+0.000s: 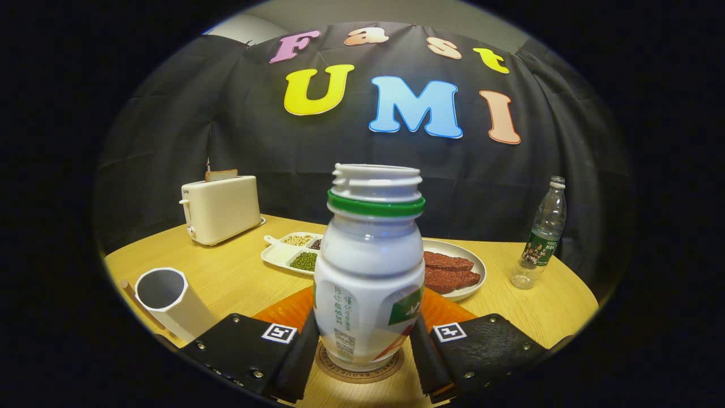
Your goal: Take the bottle from table, then pour the juice into the cup, finally place the bottle on the coaster
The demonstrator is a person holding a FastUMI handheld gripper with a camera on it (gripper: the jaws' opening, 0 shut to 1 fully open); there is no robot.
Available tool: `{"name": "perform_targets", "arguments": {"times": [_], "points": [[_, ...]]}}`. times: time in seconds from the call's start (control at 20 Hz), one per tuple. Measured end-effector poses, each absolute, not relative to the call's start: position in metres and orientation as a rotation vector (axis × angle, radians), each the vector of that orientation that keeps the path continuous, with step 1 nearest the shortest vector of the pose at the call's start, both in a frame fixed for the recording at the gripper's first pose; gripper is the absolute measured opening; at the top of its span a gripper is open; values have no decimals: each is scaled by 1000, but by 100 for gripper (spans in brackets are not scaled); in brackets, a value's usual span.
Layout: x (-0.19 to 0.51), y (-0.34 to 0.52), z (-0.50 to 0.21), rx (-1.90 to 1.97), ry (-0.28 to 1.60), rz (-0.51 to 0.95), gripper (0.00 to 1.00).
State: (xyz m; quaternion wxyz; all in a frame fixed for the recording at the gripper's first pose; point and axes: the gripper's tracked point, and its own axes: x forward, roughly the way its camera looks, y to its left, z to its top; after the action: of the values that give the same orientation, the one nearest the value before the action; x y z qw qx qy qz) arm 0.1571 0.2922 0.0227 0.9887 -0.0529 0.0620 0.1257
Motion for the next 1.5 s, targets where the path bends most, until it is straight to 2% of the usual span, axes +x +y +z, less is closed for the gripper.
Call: {"name": "perform_targets", "arguments": {"times": [0.55,0.6,0.7,1.0,1.5], "points": [[154,294,22,-84,113,264,76],[153,293,25,-86,107,259,80],[149,287,32,-87,92,240,98],[124,273,77,-59,5,207,98],[43,237,183,-44,-107,168,98]]}}
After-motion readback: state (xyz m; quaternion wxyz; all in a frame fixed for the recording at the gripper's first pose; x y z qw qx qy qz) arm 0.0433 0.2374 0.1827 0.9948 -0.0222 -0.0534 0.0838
